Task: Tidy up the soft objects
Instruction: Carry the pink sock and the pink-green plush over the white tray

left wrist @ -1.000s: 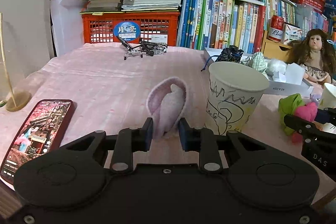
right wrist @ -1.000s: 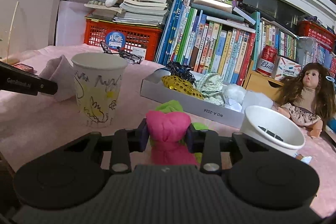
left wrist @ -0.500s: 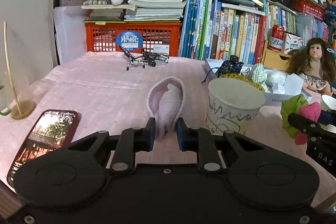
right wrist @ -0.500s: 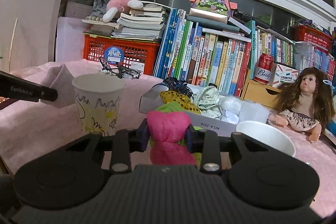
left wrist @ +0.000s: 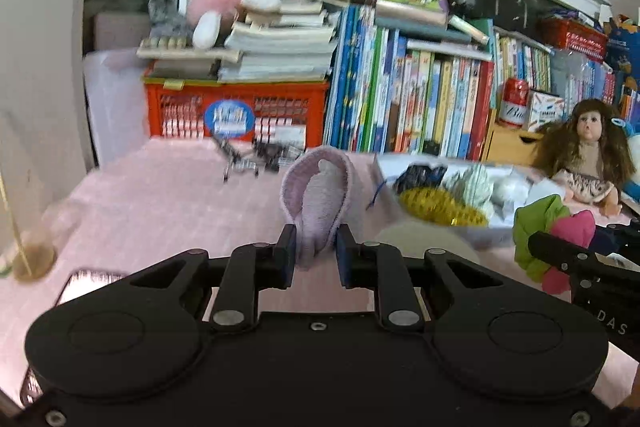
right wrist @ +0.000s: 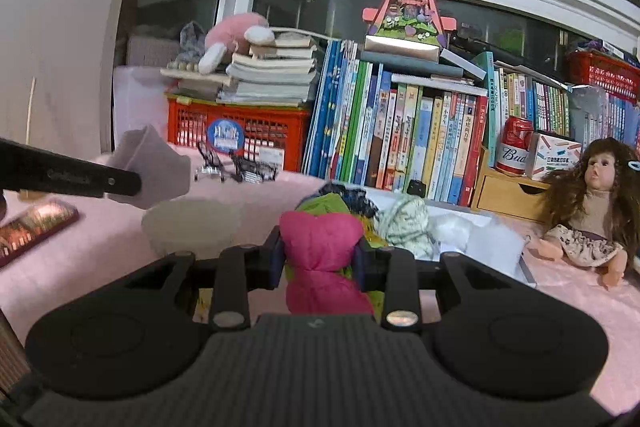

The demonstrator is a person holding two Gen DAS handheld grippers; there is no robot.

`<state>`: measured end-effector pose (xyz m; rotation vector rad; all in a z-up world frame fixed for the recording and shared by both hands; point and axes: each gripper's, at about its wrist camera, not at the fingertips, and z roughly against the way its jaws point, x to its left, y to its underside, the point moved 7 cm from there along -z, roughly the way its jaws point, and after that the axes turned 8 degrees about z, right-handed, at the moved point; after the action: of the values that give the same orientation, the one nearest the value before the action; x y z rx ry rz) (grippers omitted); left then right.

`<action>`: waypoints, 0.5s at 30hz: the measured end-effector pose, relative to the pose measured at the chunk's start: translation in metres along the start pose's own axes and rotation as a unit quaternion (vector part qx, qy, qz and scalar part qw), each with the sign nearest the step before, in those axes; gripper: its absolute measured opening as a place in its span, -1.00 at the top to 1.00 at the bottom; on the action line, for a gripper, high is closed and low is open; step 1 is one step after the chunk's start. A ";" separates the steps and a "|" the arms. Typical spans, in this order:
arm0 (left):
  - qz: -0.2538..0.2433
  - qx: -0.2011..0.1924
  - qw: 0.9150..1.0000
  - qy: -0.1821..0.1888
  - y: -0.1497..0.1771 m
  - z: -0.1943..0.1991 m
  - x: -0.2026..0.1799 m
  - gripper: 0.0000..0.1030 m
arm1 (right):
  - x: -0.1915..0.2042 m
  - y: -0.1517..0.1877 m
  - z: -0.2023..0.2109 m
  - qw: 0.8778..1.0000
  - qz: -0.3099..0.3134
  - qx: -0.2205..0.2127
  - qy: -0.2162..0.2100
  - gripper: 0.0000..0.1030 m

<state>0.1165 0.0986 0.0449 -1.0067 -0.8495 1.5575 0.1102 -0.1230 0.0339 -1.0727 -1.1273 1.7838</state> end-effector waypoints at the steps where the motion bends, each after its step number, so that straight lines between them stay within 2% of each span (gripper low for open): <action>1: -0.003 -0.002 1.000 0.004 -0.003 0.000 -0.004 0.63 | -0.002 -0.003 0.000 1.000 -0.005 -0.001 -0.001 0.26; 7: -0.023 -0.004 0.999 0.034 -0.018 -0.004 -0.029 0.63 | -0.013 -0.019 0.000 1.000 -0.027 -0.005 -0.006 0.26; 15: -0.036 0.013 0.997 0.060 -0.034 -0.015 -0.050 0.63 | -0.046 -0.036 -0.008 0.997 -0.074 0.005 0.000 0.26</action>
<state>0.1487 0.0571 0.0785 -1.0282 -0.7727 1.4293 0.1397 -0.1497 0.0772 -0.9569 -1.1657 1.6721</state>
